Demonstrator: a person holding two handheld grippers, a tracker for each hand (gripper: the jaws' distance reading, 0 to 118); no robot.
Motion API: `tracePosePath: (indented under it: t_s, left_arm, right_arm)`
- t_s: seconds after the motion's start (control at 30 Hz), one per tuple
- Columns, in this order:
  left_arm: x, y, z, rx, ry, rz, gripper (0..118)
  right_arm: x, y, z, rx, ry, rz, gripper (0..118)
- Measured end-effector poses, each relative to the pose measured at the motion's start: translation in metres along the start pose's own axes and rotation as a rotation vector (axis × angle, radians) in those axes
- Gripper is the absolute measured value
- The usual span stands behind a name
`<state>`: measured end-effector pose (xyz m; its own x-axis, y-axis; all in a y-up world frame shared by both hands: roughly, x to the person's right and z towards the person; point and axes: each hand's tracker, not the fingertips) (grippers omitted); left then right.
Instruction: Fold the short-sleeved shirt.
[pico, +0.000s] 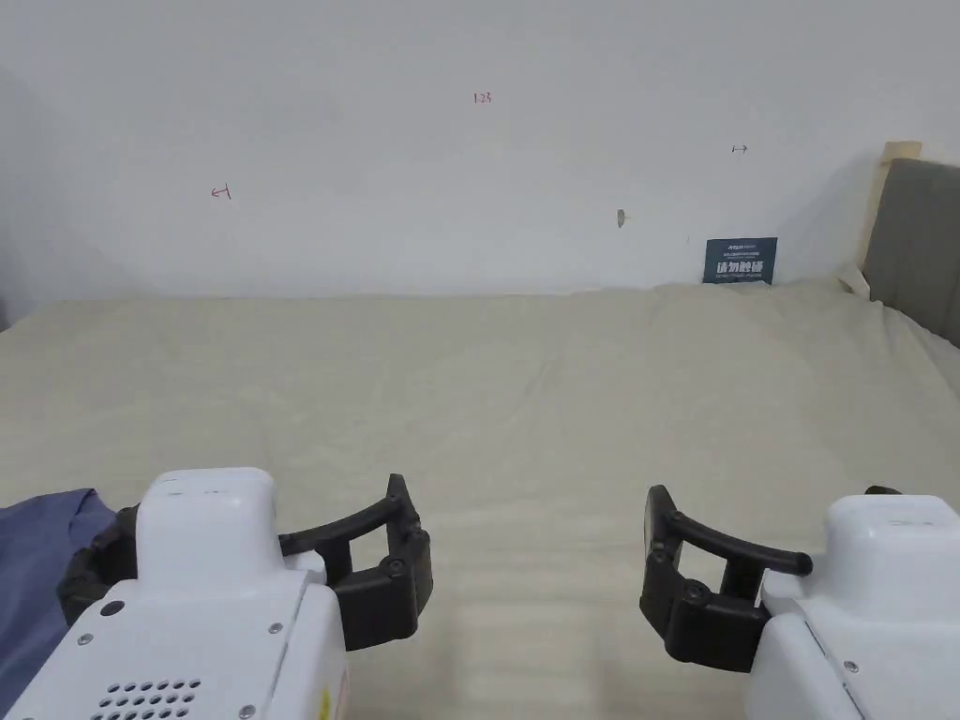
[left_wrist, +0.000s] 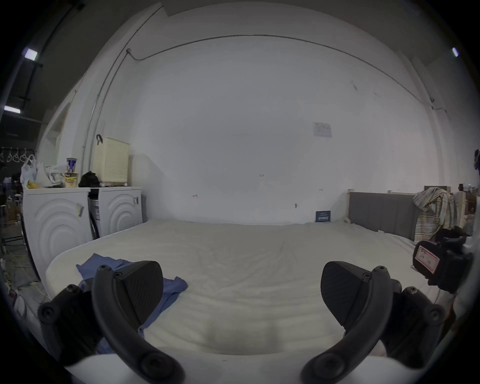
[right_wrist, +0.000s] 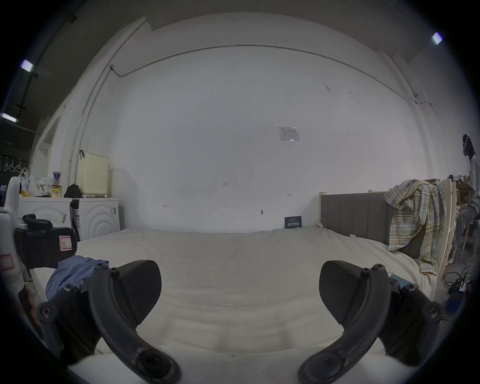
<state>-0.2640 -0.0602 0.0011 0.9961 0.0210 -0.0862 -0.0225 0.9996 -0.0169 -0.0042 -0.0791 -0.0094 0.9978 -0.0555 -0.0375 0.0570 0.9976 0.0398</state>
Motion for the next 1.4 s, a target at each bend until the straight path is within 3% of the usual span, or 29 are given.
tracePosePath:
  t_s: [0.33,0.43,0.47,0.5,0.57,0.6,0.67,0.73,0.8,0.93,1.03,1.4]
  left_arm:
    - [-0.0054,-0.0039,-0.0041,-0.021,-0.054,0.01,118]
    - [-0.0052,-0.0036,-0.0041,-0.029,-0.064,0.019,118]
    - [-0.0053,-0.0032,-0.0039,-0.031,-0.069,0.021,118]
    - [-0.0058,-0.0029,-0.0035,-0.031,-0.072,0.024,115]
    - [-0.0066,-0.0018,-0.0029,-0.023,-0.074,0.034,93]
    - [-0.007,-0.0015,-0.0027,-0.021,-0.067,0.04,69]
    - [-0.008,-0.0014,-0.0039,-0.023,-0.064,0.035,53]
    - [-0.0081,-0.0016,-0.004,-0.035,-0.081,-0.002,43]
    - [-0.0047,-0.0029,-0.0036,-0.039,-0.065,-0.026,10]
    - [-0.0058,-0.0045,-0.0051,-0.064,-0.098,-0.023,5]
    - [-0.0052,-0.0061,-0.0066,-0.062,-0.09,-0.02,0]
    - [-0.0039,-0.0078,-0.0098,-0.078,-0.113,-0.009,0]
  right_arm:
    - [0.0,0.0041,0.0023,-0.016,-0.043,0.051,118]
    - [-0.0051,0.0036,0.0037,0.009,-0.096,0.065,118]
    - [-0.0048,0.0039,0.0038,0.012,-0.093,0.058,114]
    - [-0.0043,0.0045,0.0038,0.015,-0.09,0.049,100]
    - [-0.0036,0.0058,0.0023,0.013,-0.087,0.023,70]
    - [-0.0024,0.0062,0.0011,0.002,-0.085,0.013,57]
    - [-0.0004,0.0058,0.0002,-0.012,-0.066,0.005,47]
    - [-0.0021,0.0041,0.0004,-0.013,-0.065,0.016,28]
    - [-0.0055,0.0025,-0.0004,-0.007,-0.101,0.038,4]
    - [-0.003,0.0036,-0.001,-0.02,-0.052,0.002,3]
    - [-0.0064,0.0018,-0.0006,-0.016,-0.071,0.033,0]
    - [-0.0039,0.0001,-0.0024,-0.036,-0.073,0.029,0]
